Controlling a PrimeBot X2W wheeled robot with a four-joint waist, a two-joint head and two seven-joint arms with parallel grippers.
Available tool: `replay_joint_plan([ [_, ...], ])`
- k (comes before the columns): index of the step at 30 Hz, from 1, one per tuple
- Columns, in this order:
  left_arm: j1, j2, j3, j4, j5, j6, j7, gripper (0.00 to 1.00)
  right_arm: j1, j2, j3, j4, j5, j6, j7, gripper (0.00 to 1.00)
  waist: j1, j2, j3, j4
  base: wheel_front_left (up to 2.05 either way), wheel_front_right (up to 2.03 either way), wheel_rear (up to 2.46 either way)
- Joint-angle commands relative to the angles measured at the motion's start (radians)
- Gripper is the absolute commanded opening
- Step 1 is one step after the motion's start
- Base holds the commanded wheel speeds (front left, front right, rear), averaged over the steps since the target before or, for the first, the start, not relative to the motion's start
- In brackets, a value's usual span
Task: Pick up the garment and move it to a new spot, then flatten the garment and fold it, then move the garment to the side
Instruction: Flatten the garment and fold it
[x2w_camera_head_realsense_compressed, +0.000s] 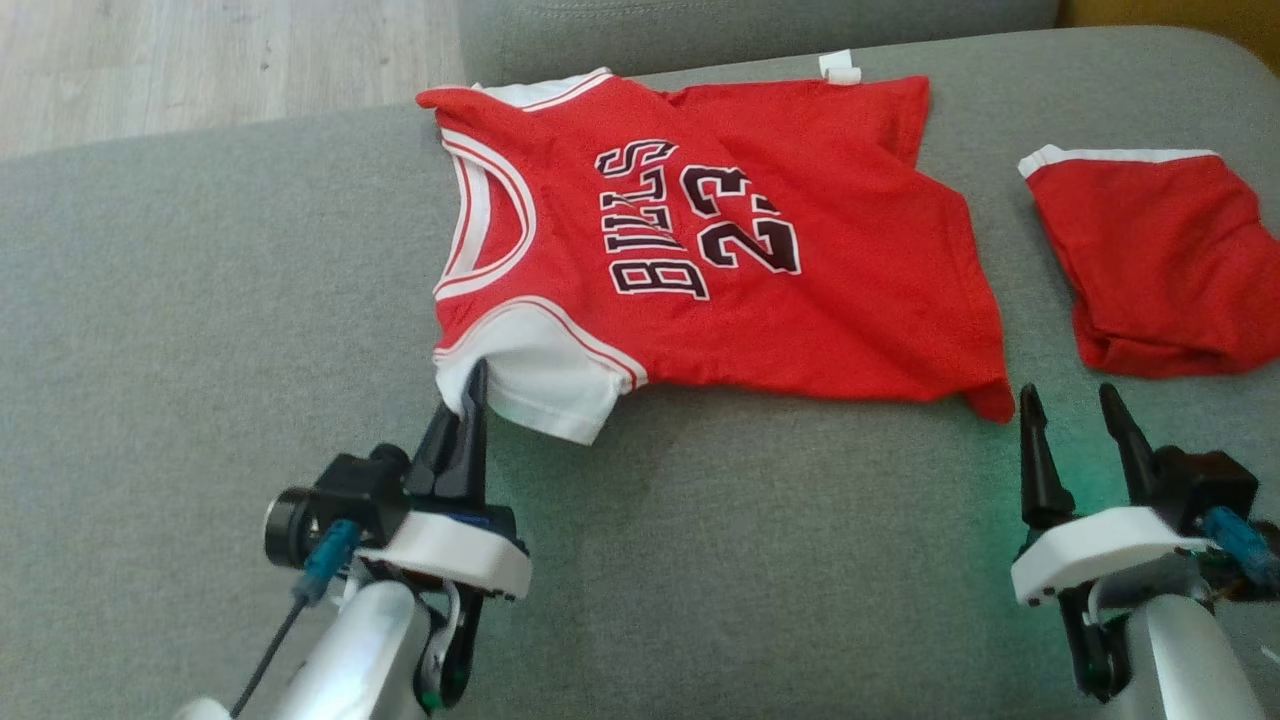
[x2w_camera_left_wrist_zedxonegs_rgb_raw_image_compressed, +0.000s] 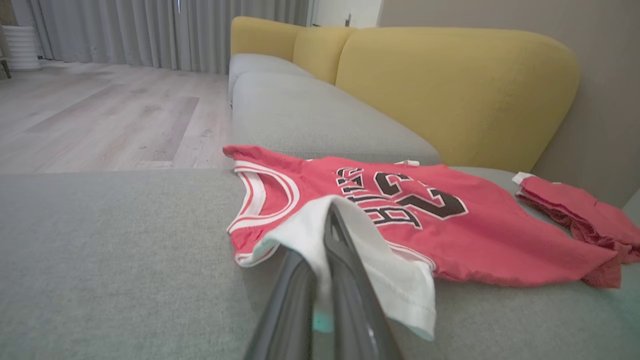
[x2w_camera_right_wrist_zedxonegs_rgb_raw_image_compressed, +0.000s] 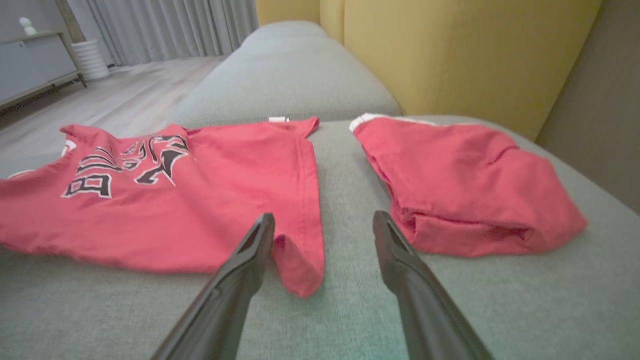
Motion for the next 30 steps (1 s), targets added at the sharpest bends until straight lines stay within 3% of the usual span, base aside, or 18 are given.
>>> replay_joint_plan([
  [1,-0.016,0.019,0.046,-0.047,0.003,0.015,-0.018,0.0,-0.036,-0.004,0.012,-0.013,0.011,-0.001,0.007,1.0,0.0001,-0.0001,0.006,0.005,0.0,0.0,0.0],
  [8,-0.011,0.019,0.111,-0.128,0.021,0.052,-0.037,0.0,-0.083,-0.004,0.015,0.102,0.124,-0.001,0.041,1.0,0.0001,-0.0001,0.026,0.024,0.0,0.0,0.0],
  [30,0.021,-0.031,0.184,-0.162,0.092,0.028,-0.038,0.0,-0.135,-0.004,0.083,0.282,0.091,-0.001,0.118,1.0,0.0001,-0.0001,0.025,0.068,0.0,0.0,0.0],
])
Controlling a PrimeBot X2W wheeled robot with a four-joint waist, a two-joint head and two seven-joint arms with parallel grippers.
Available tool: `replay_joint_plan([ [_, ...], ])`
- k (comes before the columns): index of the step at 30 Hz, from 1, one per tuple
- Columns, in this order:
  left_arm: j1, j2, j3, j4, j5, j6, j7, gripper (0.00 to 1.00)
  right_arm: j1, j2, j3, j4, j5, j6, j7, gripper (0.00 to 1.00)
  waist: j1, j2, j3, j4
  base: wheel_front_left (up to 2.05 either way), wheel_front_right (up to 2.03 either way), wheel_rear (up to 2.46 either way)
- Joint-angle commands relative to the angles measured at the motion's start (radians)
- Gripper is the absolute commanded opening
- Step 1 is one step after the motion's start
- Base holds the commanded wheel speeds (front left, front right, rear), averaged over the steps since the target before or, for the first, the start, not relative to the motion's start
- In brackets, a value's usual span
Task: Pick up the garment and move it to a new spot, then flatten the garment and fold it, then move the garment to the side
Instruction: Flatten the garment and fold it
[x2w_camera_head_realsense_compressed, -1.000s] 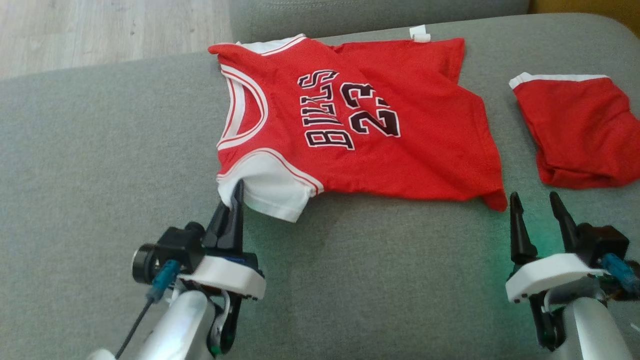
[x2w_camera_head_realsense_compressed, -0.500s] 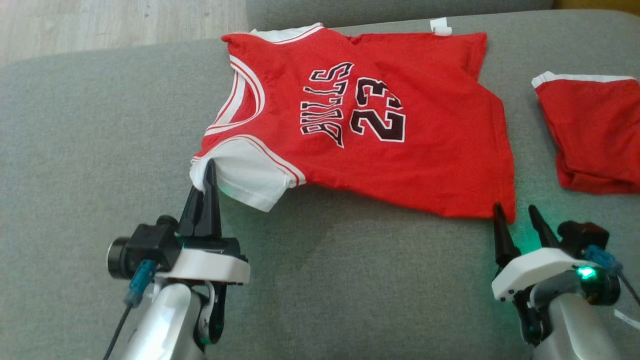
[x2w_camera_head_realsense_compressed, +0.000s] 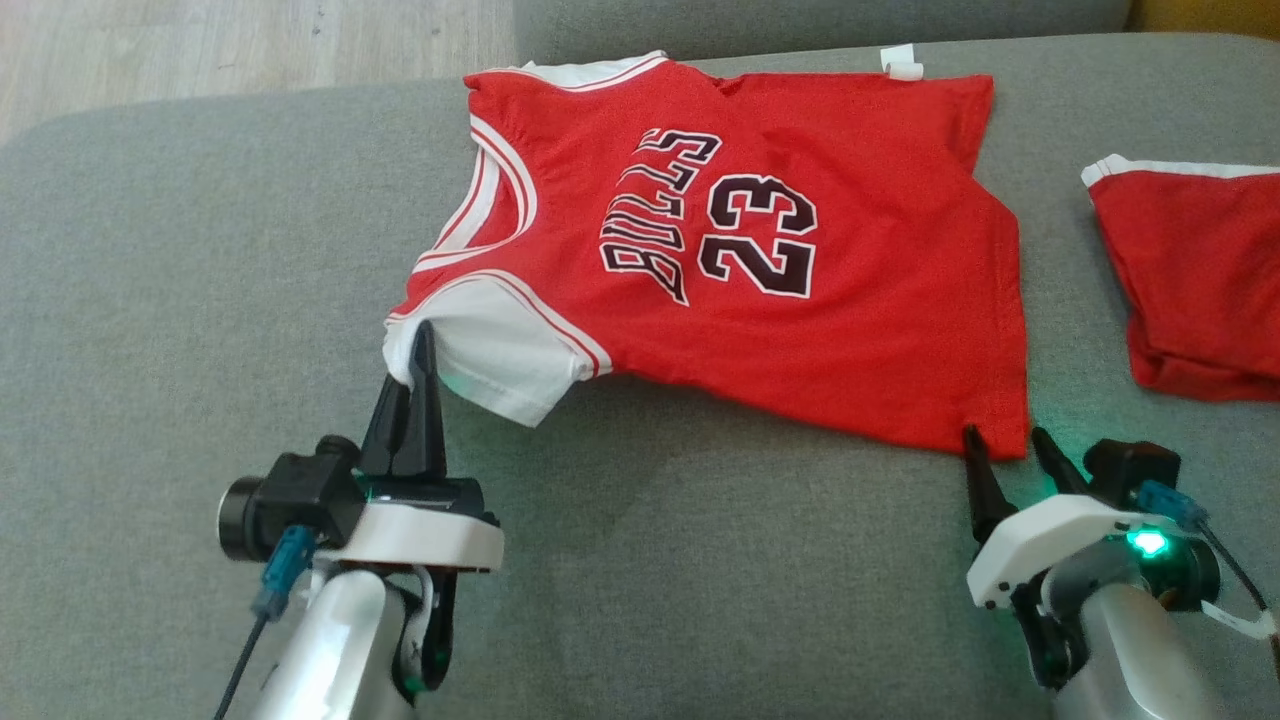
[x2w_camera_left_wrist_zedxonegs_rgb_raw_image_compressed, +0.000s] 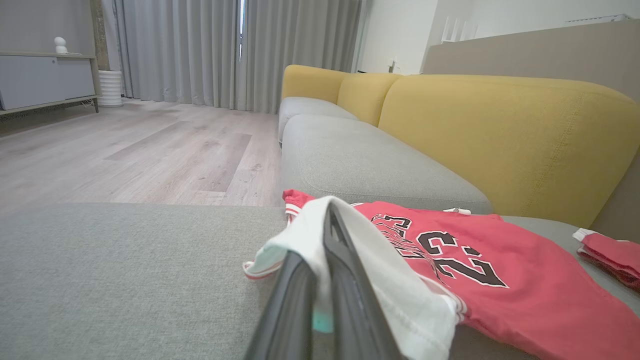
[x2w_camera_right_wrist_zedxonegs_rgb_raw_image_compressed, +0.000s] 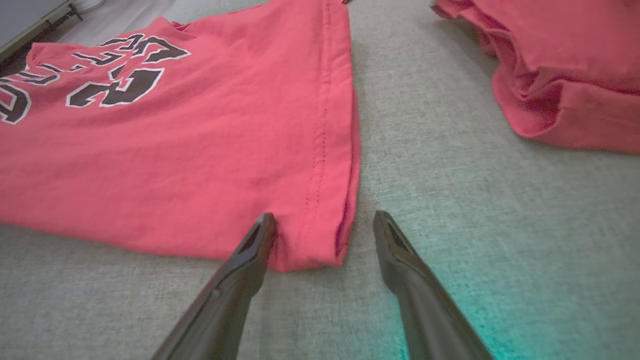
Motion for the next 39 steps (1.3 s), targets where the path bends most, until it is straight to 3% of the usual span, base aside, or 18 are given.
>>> replay_joint_plan([
  [1,-0.018,0.003,0.048,-0.032,0.011,-0.006,-0.012,0.0,-0.023,-0.002,0.039,-0.012,-0.004,-0.001,0.016,0.38,0.0,-0.0001,0.001,0.0,0.0,0.0,0.0],
  [2,-0.018,0.001,0.05,-0.031,0.013,-0.008,-0.012,0.0,-0.024,-0.002,0.045,-0.013,-0.004,-0.001,0.02,0.0,0.0,-0.0001,0.002,0.0,0.0,0.0,0.0],
  [13,-0.024,-0.011,0.102,-0.058,0.005,-0.041,-0.012,0.0,-0.047,-0.002,0.096,-0.132,0.015,-0.001,-0.059,0.0,0.0,-0.0001,-0.012,-0.014,0.0,0.0,0.0],
  [21,-0.088,-0.009,0.201,-0.201,-0.029,-0.086,-0.012,0.0,-0.116,-0.007,0.095,-0.39,-0.013,-0.001,-0.141,0.0,0.0,-0.0001,-0.041,-0.038,0.0,0.0,0.0],
  [28,-0.19,-0.001,0.235,-0.389,-0.046,-0.111,-0.01,0.0,-0.193,-0.081,0.121,-0.634,-0.017,-0.001,-0.13,0.0,0.0,-0.0001,-0.082,-0.055,0.0,0.0,0.0],
  [34,-0.245,0.0,0.249,-0.585,-0.061,-0.081,0.043,0.0,-0.22,-0.143,0.144,-0.812,-0.013,-0.001,-0.048,0.0,0.0,-0.0001,-0.113,-0.072,0.0,0.0,0.0],
  [39,-0.255,0.006,0.263,-0.74,-0.069,-0.043,0.126,0.0,-0.192,-0.145,0.139,-0.95,-0.02,-0.001,0.042,0.0,0.0,-0.0001,-0.12,-0.088,0.0,0.0,0.0],
])
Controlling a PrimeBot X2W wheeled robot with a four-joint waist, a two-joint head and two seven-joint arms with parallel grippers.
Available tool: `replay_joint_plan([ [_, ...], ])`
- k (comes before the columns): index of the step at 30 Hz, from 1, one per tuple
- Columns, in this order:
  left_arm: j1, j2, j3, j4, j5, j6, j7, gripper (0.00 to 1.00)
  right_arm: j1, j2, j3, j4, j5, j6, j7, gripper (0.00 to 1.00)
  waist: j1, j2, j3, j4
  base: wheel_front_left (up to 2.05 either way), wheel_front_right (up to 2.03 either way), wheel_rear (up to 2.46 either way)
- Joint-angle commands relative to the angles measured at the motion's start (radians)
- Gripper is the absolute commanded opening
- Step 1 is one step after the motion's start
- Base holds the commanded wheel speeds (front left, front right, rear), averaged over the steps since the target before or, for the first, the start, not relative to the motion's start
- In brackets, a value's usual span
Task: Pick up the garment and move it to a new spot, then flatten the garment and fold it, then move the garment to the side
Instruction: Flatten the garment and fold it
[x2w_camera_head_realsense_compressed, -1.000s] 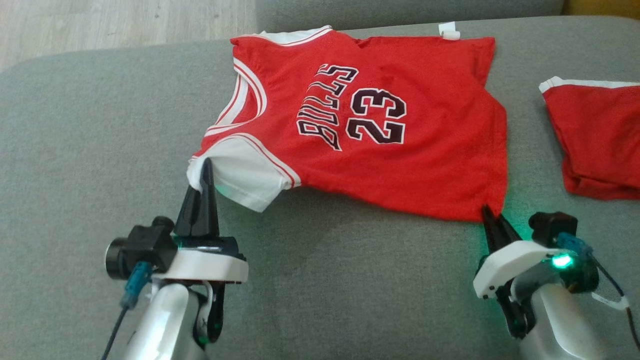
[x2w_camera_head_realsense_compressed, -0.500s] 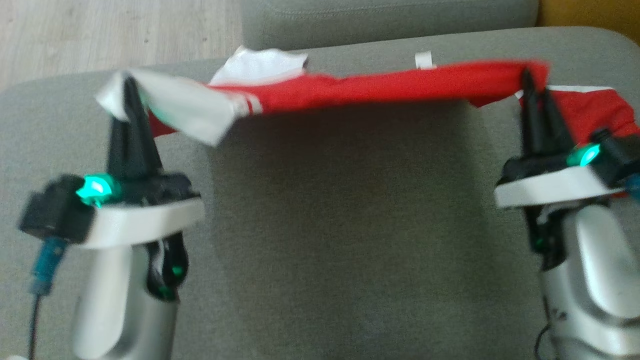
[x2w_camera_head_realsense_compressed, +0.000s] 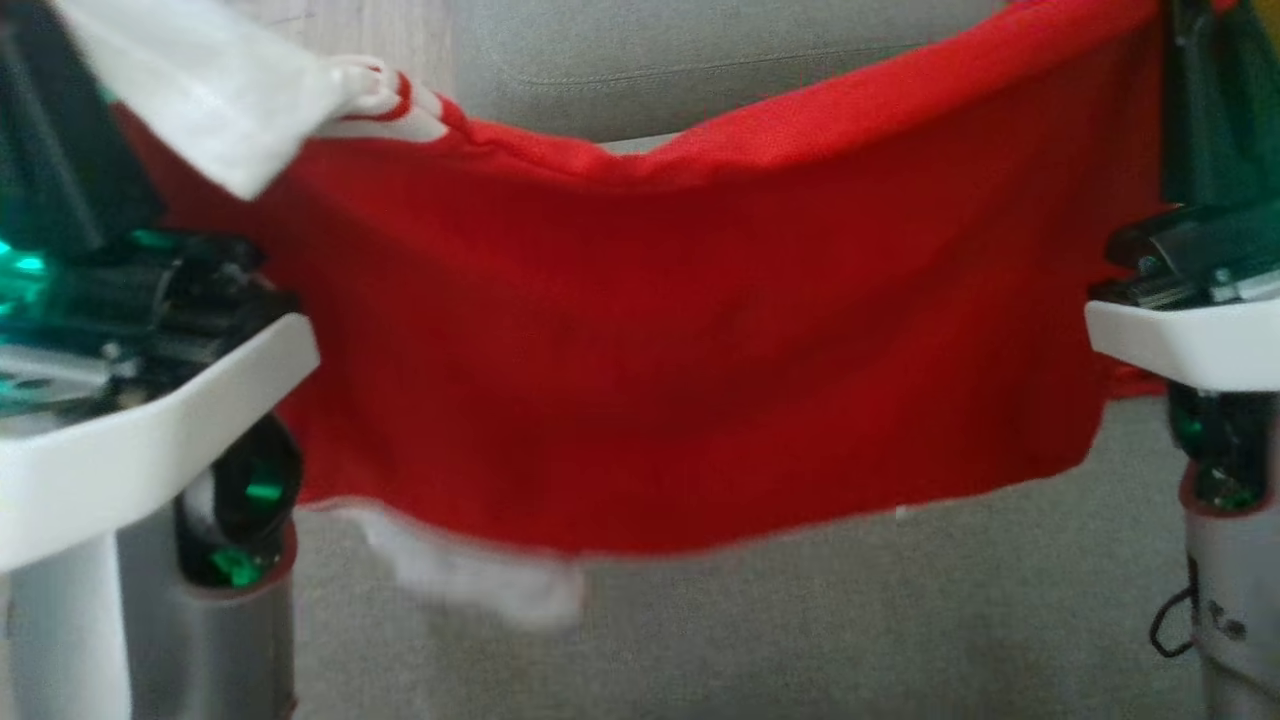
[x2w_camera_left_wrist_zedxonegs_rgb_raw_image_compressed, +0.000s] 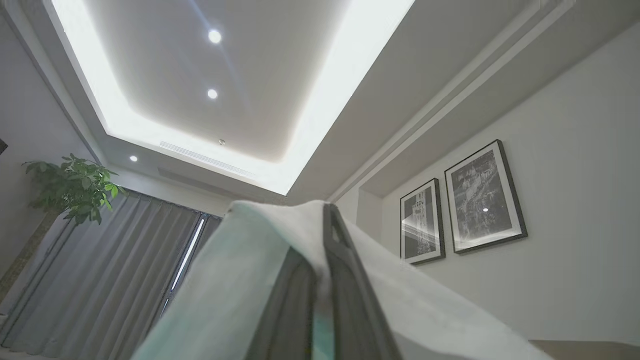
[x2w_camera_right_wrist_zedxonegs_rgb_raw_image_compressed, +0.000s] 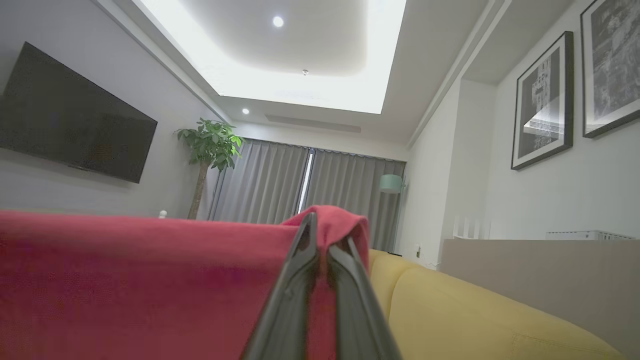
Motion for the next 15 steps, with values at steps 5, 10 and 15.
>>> replay_joint_plan([
  [5,-0.06,0.053,0.045,-0.074,0.01,0.023,0.095,0.0,0.003,0.027,-0.012,-0.11,-0.021,-0.001,0.082,0.0,0.0001,-0.0001,0.021,-0.013,0.0,0.0,0.0],
  [10,-0.14,0.088,0.057,0.049,-0.028,0.003,0.164,0.0,-0.045,0.057,-0.039,-0.05,0.019,-0.001,0.136,0.0,0.0001,-0.0001,0.101,-0.011,0.0,0.0,0.0],
  [15,-0.283,0.138,0.074,0.237,-0.044,-0.033,0.187,0.0,-0.189,0.029,-0.022,0.102,0.048,-0.001,0.138,0.0,0.0001,-0.0001,0.198,-0.006,0.0,0.0,0.0],
])
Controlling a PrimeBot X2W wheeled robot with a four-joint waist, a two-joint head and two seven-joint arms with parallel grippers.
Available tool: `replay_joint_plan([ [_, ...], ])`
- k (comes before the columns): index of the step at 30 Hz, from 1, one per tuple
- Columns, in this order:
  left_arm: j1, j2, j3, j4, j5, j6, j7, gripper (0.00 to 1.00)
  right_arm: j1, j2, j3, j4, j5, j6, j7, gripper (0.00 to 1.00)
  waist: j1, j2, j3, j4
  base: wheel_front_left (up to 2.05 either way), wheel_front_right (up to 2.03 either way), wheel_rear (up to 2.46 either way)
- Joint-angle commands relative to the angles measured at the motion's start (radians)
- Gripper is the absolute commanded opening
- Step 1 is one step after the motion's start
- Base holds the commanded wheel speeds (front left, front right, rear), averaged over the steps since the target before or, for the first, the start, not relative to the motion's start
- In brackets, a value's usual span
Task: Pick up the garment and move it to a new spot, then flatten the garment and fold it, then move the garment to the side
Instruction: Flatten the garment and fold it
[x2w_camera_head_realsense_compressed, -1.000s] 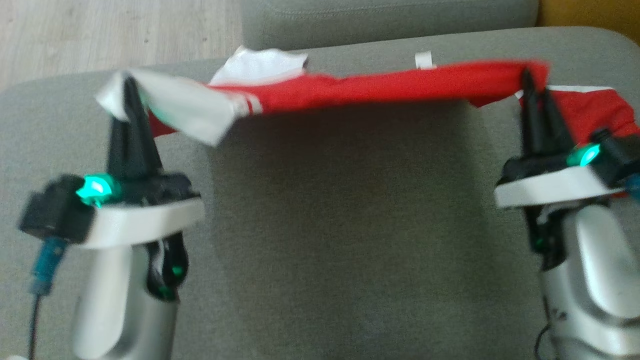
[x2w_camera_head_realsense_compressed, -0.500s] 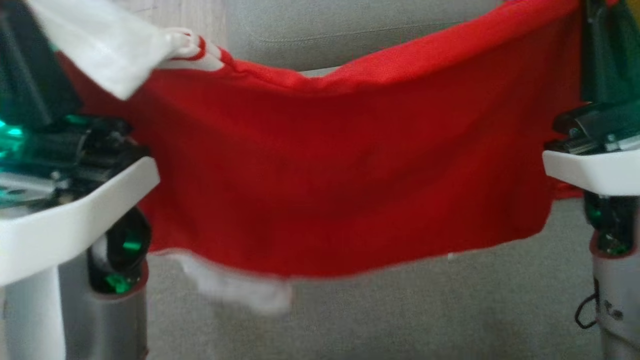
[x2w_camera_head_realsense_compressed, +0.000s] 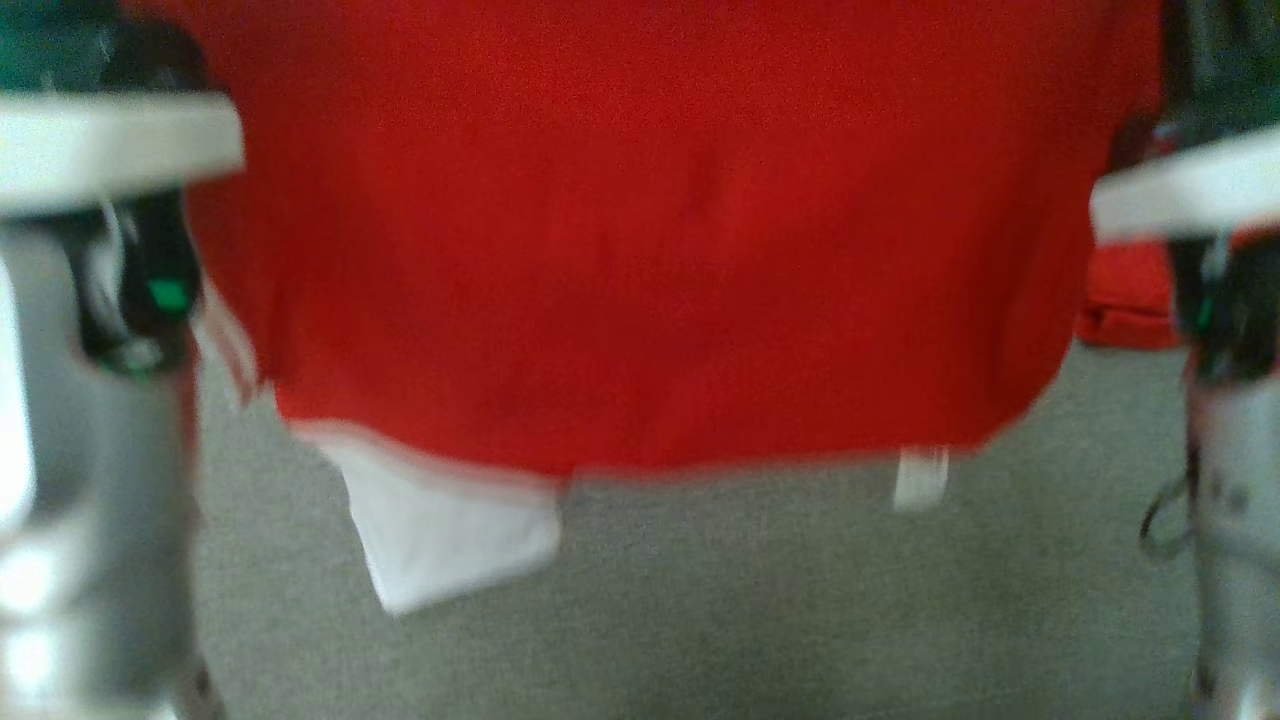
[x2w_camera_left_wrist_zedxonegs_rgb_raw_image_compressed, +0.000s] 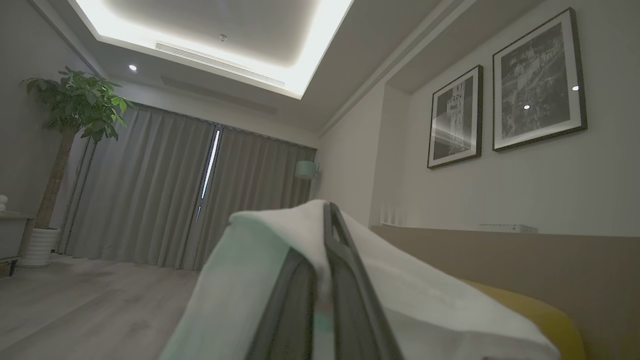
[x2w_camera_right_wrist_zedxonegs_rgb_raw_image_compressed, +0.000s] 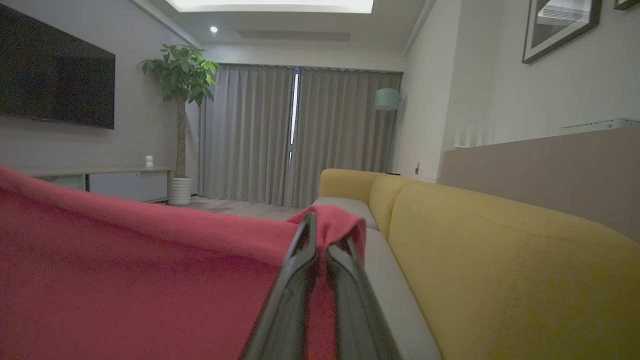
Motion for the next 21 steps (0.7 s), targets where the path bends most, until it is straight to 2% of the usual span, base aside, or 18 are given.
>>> replay_joint_plan([
  [1,-0.105,0.058,0.044,0.035,0.003,-0.018,0.004,0.0,-0.122,-0.023,0.027,0.02,0.008,-0.001,-0.006,0.0,-0.0001,0.0,0.084,0.007,0.0,0.0,0.0],
  [6,-0.381,0.142,0.046,0.351,0.045,-0.068,-0.049,0.0,-0.433,-0.096,0.108,0.29,-0.036,-0.001,-0.093,0.0,-0.0001,0.0,0.185,0.018,0.0,0.0,0.0],
  [11,-0.614,0.185,0.063,0.591,0.076,-0.074,-0.167,0.0,-0.676,-0.076,0.132,0.562,-0.113,-0.001,-0.235,0.0,-0.0001,0.0,0.223,0.024,0.0,0.0,0.0],
  [16,-0.715,0.178,0.02,0.726,0.087,-0.104,-0.246,0.0,-0.775,-0.051,0.09,0.731,-0.192,-0.001,-0.339,0.0,-0.0001,0.0,0.252,0.044,0.0,0.0,0.0],
  [21,-0.687,0.156,-0.021,0.82,0.085,-0.121,-0.288,0.0,-0.749,-0.055,0.091,0.85,-0.269,-0.001,-0.367,0.0,-0.0001,0.0,0.277,0.064,0.0,0.0,0.0],
])
